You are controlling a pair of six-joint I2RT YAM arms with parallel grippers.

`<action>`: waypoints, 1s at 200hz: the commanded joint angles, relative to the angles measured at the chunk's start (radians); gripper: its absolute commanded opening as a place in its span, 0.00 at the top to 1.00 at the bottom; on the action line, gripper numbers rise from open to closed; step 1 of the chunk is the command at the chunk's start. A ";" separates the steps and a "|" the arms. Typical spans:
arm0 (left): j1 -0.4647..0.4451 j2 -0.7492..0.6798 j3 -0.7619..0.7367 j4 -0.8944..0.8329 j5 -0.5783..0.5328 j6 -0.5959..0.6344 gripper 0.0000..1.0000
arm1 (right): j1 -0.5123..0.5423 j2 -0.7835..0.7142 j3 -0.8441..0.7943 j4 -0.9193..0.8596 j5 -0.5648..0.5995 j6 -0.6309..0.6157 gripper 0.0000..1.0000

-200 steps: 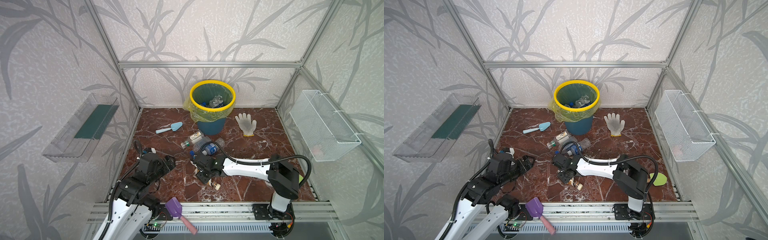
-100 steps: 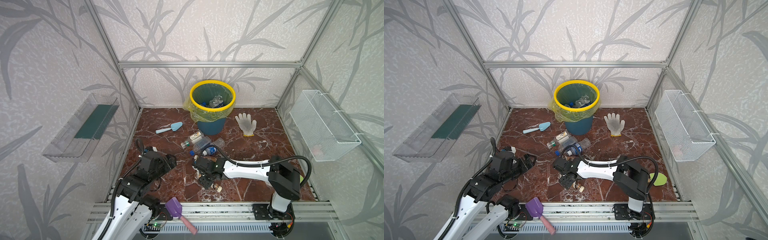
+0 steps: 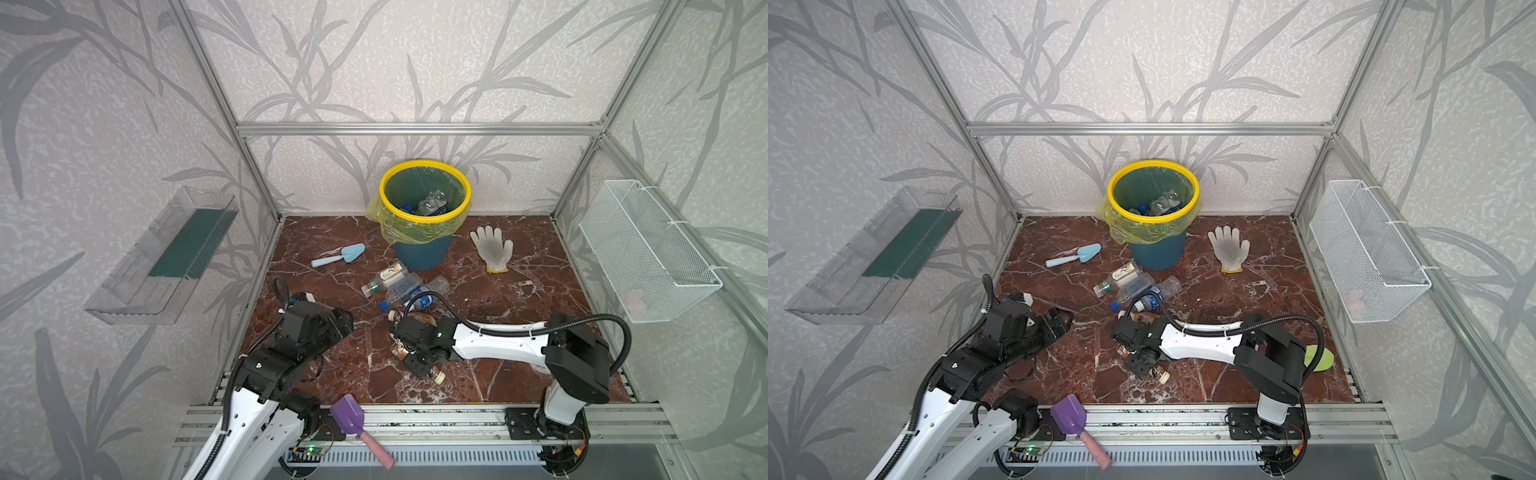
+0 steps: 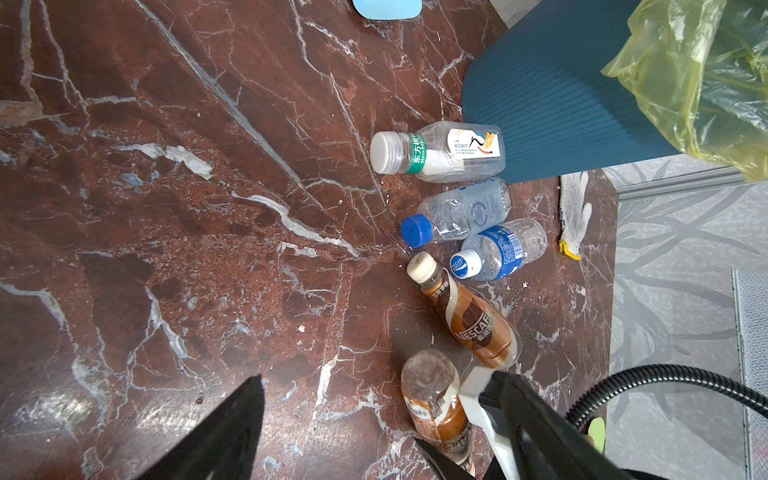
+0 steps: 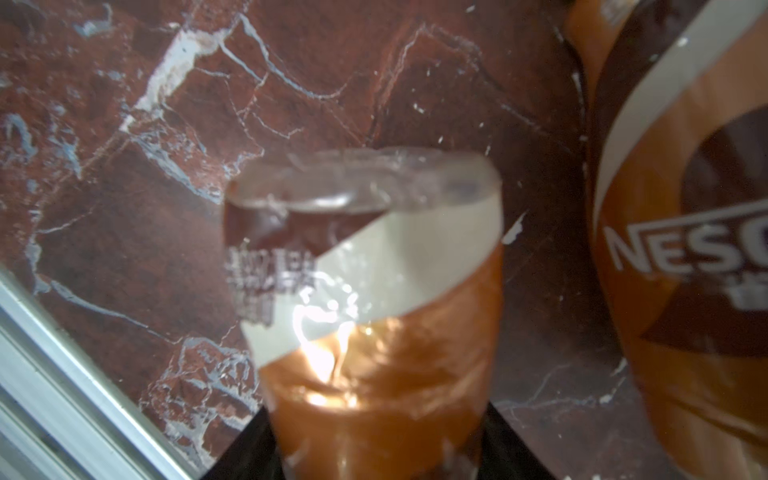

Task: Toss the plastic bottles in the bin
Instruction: 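Lift the crushed Nescafe bottle off the table with the right gripper, then swing the right gripper over the bin and open it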

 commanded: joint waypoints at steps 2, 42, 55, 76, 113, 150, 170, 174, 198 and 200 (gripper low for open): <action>0.003 0.003 -0.010 0.013 -0.005 0.011 0.11 | 0.006 -0.070 -0.027 0.002 0.016 0.026 0.42; 0.003 0.017 -0.010 0.023 0.001 0.011 0.11 | 0.005 -0.152 -0.095 0.026 0.023 0.076 0.44; 0.002 0.022 -0.011 0.030 0.004 0.010 0.11 | 0.005 -0.181 -0.121 0.034 0.026 0.094 0.44; 0.004 0.032 -0.013 0.038 0.010 0.011 0.11 | -0.001 -0.232 -0.165 0.041 0.036 0.127 0.44; 0.002 0.060 -0.013 0.059 0.025 0.013 0.11 | -0.024 -0.335 -0.245 0.040 0.058 0.191 0.44; 0.003 0.102 -0.010 0.082 0.045 0.020 0.11 | -0.076 -0.477 -0.316 0.042 0.080 0.247 0.44; 0.003 0.126 0.001 0.093 0.054 0.028 0.11 | -0.117 -0.583 -0.343 0.074 0.119 0.261 0.44; 0.002 0.130 0.003 0.094 0.056 0.030 0.11 | -0.124 -0.604 -0.338 0.077 0.116 0.258 0.44; 0.003 0.149 0.023 0.099 0.057 0.038 0.11 | -0.325 -0.653 -0.160 0.056 0.044 0.177 0.44; 0.002 0.151 0.025 0.100 0.058 0.039 0.11 | -0.341 -0.648 -0.133 0.052 0.038 0.164 0.44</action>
